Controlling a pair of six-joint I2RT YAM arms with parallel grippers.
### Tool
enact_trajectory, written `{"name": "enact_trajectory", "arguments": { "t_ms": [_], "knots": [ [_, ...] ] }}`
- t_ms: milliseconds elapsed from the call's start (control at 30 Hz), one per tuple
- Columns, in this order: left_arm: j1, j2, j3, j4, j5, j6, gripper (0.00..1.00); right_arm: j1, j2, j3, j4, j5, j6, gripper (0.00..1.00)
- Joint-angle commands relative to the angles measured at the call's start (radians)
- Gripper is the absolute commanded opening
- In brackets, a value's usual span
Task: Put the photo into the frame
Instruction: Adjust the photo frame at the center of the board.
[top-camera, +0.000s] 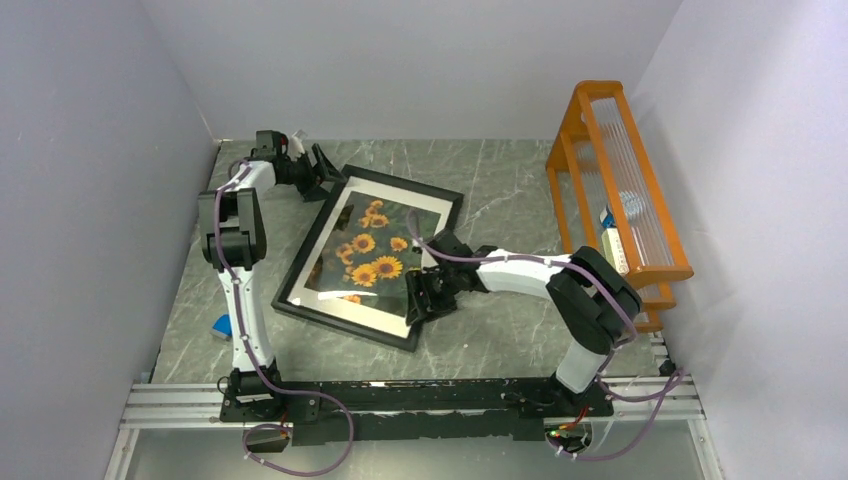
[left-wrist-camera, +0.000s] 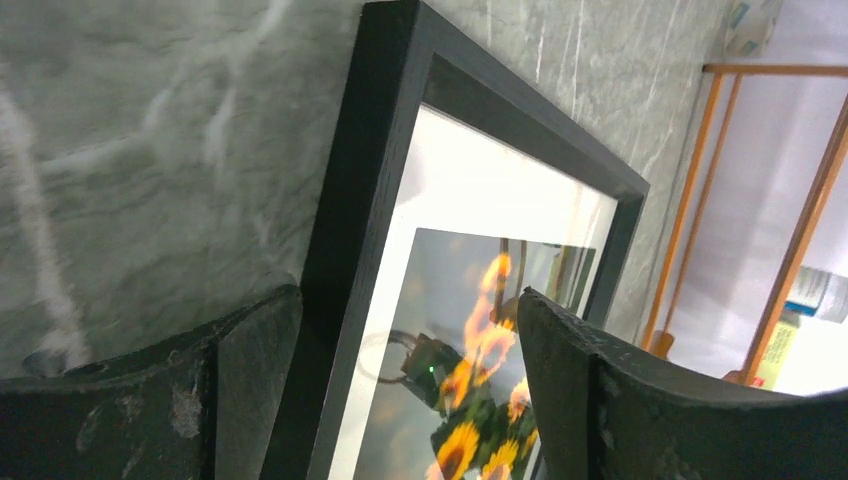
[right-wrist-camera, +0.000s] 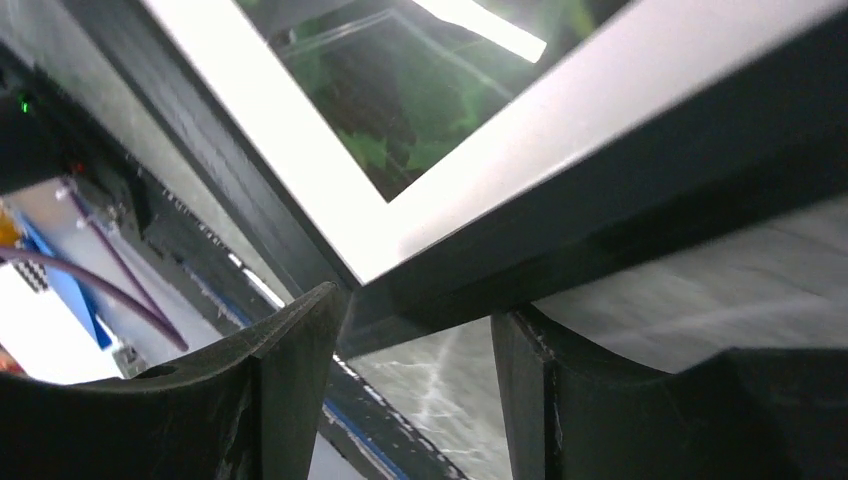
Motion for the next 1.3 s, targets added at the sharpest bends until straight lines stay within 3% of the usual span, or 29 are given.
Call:
{"name": "enact_trajectory", "arguments": {
  "t_ms": [0, 200, 333, 567, 667, 800, 933, 1100, 1267],
  "knots": [
    [-0.122, 0.023, -0.034, -0.118, 0.071, 0.073, 0.86, 0.100, 0.073, 0.102, 0.133, -0.036, -0.039, 0.61],
    [-0.168, 0.037, 0.003, -0.146, 0.082, 0.091, 0.88, 0.138, 0.153, 0.259, 0.072, 0.036, -0.047, 0.61],
    [-0.156, -0.003, 0.067, -0.206, -0.028, 0.097, 0.92, 0.138, 0.159, 0.303, 0.006, 0.106, -0.032, 0.62],
    [-0.047, -0.165, 0.093, -0.235, -0.158, 0.064, 0.94, 0.127, -0.017, 0.278, -0.075, 0.258, -0.037, 0.64],
    [-0.016, -0.259, 0.070, -0.304, -0.276, 0.060, 0.94, 0.083, -0.086, 0.279, -0.076, 0.356, -0.044, 0.64],
    [0.032, -0.432, -0.084, -0.404, -0.504, -0.029, 0.94, -0.060, -0.089, 0.314, -0.062, 0.459, -0.062, 0.65],
    [0.053, -0.604, -0.281, -0.506, -0.733, -0.129, 0.94, -0.198, 0.006, 0.431, -0.110, 0.526, -0.055, 0.66],
    [0.085, -0.821, -0.636, -0.448, -0.746, -0.217, 0.94, -0.300, 0.164, 0.594, -0.206, 0.569, -0.043, 0.75],
    [0.115, -0.914, -0.829, -0.436, -0.740, -0.224, 0.94, -0.400, 0.282, 0.673, -0.207, 0.371, -0.025, 0.75]
  ]
}}
